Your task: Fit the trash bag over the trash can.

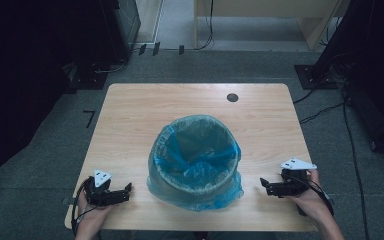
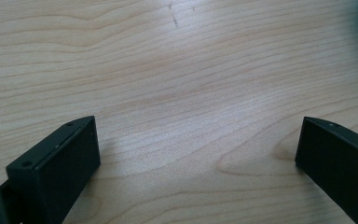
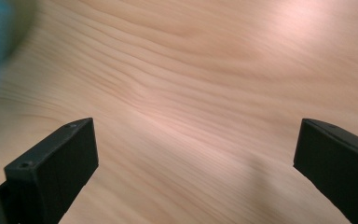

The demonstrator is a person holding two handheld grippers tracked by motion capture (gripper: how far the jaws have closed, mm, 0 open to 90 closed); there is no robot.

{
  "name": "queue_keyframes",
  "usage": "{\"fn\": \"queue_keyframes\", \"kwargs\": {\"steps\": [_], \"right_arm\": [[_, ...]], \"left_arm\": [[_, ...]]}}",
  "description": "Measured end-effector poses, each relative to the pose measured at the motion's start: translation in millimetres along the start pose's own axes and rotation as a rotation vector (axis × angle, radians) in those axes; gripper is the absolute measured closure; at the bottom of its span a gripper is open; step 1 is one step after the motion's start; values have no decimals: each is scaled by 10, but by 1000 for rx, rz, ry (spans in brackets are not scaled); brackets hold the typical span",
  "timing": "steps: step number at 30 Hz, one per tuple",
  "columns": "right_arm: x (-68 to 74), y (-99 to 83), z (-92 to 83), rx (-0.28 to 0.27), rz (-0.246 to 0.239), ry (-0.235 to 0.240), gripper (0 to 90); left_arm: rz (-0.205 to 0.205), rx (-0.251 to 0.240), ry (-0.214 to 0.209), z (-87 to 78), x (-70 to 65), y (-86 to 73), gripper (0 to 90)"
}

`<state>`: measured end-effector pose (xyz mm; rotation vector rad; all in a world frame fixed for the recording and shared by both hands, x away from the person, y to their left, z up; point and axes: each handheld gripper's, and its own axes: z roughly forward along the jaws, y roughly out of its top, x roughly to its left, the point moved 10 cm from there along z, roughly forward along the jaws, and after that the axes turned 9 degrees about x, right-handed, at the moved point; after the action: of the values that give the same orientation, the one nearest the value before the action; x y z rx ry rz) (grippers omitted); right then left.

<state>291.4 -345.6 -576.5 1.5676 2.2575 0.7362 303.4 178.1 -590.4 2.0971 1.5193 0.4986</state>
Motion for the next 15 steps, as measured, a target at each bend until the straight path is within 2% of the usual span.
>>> {"fn": "queue_keyframes", "kwargs": {"steps": [4, 6, 8, 11, 15], "right_arm": [[-227, -178, 68, 45, 66, -107, 0], [-282, -218, 67, 16, 114, -101, 0], [-330, -246, 49, 6, 145, -125, 0], [-321, -251, 53, -40, 146, -131, 0], [-325, -251, 54, -41, 148, -135, 0]], "left_arm": [[0, 0, 0, 0, 0, 0, 0], [0, 0, 0, 0, 0, 0, 0], [0, 0, 0, 0, 0, 0, 0], [0, 0, 0, 0, 0, -1, 0], [0, 0, 0, -1, 1, -1, 0]]}}
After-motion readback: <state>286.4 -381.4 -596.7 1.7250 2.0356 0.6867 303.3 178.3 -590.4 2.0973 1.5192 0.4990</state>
